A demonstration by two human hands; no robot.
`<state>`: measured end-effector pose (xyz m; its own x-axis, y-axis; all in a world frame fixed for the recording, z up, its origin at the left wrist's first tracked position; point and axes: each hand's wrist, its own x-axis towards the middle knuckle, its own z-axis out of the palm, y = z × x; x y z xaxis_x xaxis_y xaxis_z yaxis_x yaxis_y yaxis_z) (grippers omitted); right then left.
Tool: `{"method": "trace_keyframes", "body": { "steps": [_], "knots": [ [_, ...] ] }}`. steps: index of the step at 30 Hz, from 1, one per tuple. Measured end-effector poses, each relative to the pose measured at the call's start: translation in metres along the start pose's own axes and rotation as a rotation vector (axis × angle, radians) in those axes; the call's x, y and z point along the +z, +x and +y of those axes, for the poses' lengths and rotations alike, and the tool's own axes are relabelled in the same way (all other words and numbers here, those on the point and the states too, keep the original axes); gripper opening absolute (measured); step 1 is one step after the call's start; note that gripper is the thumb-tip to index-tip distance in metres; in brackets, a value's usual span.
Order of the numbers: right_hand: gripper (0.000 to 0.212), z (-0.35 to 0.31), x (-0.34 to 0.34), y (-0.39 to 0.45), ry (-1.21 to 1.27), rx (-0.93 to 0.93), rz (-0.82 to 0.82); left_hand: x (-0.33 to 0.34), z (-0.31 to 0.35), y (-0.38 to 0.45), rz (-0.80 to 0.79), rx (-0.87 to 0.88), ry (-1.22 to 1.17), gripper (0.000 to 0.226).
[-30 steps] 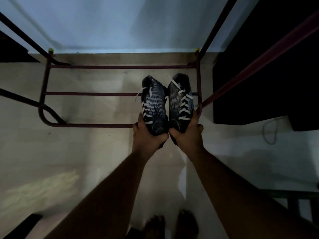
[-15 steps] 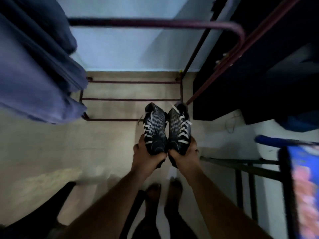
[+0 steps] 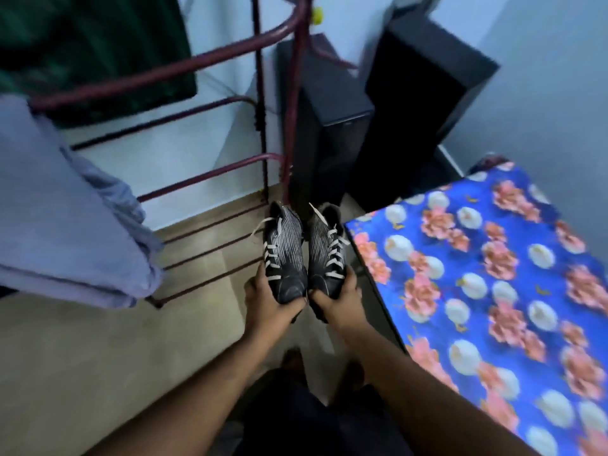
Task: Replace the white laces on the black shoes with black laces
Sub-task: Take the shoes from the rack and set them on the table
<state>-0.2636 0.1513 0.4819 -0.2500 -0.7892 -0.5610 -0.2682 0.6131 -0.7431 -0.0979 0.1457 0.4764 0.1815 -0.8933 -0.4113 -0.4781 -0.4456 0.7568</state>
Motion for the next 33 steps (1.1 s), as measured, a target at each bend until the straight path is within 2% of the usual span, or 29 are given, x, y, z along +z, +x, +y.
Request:
{"method": "trace_keyframes", "body": {
  "steps": [6, 10, 13, 18, 27, 33],
  "knots": [
    [0.113, 0.024, -0.094, -0.026, 0.147, 0.008, 0.211, 0.062, 0.072, -0.036, -0.117, 0.223, 0.053, 0.125],
    [0.113, 0.054, -0.159, -0.051, 0.207, 0.038, 0.361, 0.122, 0.109, -0.063, -0.261, 0.331, 0.148, 0.123],
    [0.115, 0.093, -0.209, -0.069, 0.261, 0.095, 0.477, 0.179, 0.13, -0.089, -0.386, 0.404, 0.255, 0.123],
    [0.106, 0.172, -0.282, -0.107, 0.349, 0.217, 0.622, 0.271, 0.149, -0.145, -0.558, 0.49, 0.455, 0.126],
    [0.114, 0.305, -0.357, -0.166, 0.416, 0.412, 0.749, 0.407, 0.141, -0.245, -0.772, 0.656, 0.726, 0.121],
    [0.117, 0.354, -0.357, -0.178, 0.255, 0.413, 0.543, 0.43, 0.116, -0.277, -0.795, 0.698, 0.918, 0.126]
  ]
}}
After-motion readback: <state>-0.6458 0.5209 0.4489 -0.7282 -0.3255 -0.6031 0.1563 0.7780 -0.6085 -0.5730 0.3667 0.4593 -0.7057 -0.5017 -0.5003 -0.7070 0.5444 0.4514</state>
